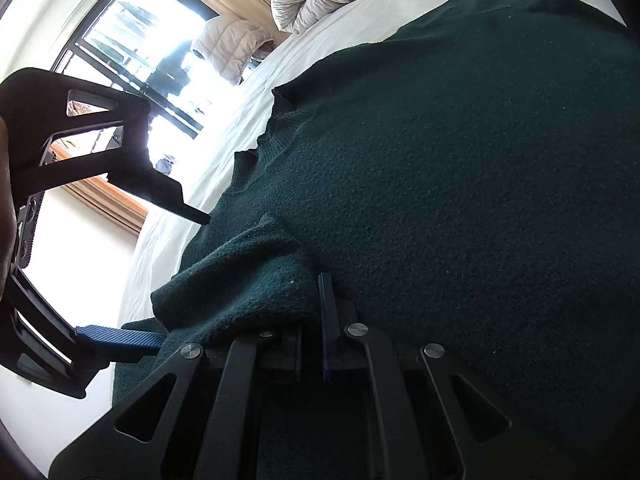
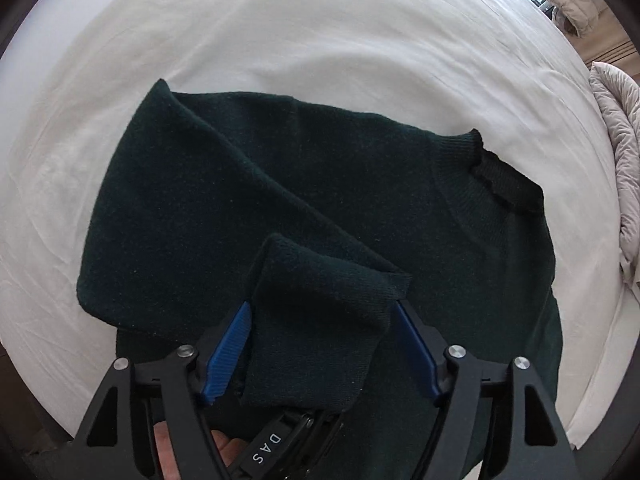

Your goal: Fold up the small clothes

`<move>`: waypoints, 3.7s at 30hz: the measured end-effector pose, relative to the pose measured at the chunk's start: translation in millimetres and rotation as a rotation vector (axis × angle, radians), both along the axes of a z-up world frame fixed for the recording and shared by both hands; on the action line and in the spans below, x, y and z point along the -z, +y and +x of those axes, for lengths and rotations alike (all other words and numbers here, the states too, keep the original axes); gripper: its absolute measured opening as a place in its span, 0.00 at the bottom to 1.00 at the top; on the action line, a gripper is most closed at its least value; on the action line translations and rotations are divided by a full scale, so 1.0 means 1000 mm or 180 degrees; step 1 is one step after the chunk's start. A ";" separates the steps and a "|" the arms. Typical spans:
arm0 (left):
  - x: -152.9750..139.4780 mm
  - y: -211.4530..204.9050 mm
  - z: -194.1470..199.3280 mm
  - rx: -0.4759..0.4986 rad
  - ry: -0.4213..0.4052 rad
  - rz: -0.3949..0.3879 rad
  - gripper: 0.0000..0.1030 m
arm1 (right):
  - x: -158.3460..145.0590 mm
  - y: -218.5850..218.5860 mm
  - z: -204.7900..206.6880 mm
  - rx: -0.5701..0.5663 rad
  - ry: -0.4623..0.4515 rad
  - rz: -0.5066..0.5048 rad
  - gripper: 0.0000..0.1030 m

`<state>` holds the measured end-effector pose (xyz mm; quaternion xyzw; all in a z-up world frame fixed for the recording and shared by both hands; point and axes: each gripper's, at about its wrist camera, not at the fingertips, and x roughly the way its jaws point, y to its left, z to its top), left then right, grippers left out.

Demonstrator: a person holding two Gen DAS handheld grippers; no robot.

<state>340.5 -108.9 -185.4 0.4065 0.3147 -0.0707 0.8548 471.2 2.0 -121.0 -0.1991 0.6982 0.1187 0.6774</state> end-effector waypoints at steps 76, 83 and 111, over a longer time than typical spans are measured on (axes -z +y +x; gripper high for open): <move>-0.048 0.028 -0.024 -0.0082 0.0123 -0.0597 0.07 | -0.066 -0.226 0.043 0.1353 -0.0904 0.1540 0.10; -0.101 0.103 0.026 -0.0733 -0.0020 -0.1357 0.07 | -0.029 -0.248 0.034 0.1571 -0.0798 0.1773 0.11; 0.003 0.031 -0.032 0.0092 -0.0402 0.1841 0.07 | -0.072 -0.287 0.017 0.2126 -0.1121 0.2806 0.12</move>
